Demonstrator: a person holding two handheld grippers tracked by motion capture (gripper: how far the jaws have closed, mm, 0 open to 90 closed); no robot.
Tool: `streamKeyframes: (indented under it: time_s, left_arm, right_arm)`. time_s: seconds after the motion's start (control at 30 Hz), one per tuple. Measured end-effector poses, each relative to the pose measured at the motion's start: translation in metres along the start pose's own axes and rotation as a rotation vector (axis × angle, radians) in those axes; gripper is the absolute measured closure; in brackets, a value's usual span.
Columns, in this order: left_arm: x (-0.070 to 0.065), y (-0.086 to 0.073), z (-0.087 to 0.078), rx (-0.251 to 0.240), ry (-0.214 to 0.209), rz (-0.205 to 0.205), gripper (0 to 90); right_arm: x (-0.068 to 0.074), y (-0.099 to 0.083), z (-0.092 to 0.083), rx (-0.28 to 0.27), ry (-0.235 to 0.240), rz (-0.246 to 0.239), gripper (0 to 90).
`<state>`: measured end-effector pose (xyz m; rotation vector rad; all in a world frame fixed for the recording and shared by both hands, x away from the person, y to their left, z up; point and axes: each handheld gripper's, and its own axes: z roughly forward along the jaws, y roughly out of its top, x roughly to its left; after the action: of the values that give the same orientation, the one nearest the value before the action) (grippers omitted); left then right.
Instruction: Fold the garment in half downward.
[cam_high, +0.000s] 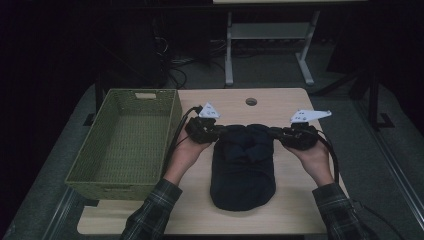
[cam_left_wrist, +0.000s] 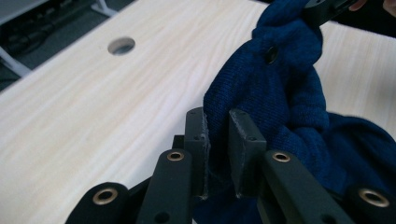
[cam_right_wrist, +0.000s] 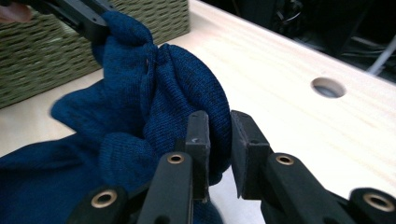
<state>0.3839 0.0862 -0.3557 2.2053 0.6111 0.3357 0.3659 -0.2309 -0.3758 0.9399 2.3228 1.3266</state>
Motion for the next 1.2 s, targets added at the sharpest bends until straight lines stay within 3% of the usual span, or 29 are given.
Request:
streamKeyframes:
  time_s: [0.2, 0.47, 0.63, 1.2]
  left_arm:
    - [-0.009, -0.014, 0.001, 0.026, -0.016, -0.01, 78.0]
    - [-0.019, -0.025, 0.0, 0.053, -0.035, -0.001, 77.2]
    - [-0.026, -0.035, 0.0, 0.072, -0.072, -0.005, 76.5]
    - [-0.053, -0.057, -0.007, 0.127, -0.135, 0.009, 73.4]
  right_arm:
    - [0.01, -0.012, 0.001, 0.03, 0.033, 0.005, 77.0]
    - [0.022, -0.024, -0.001, 0.062, 0.041, -0.015, 75.7]
    - [0.029, -0.033, -0.002, 0.086, 0.055, -0.029, 75.3]
    - [0.058, -0.058, -0.014, 0.114, 0.093, -0.053, 72.8]
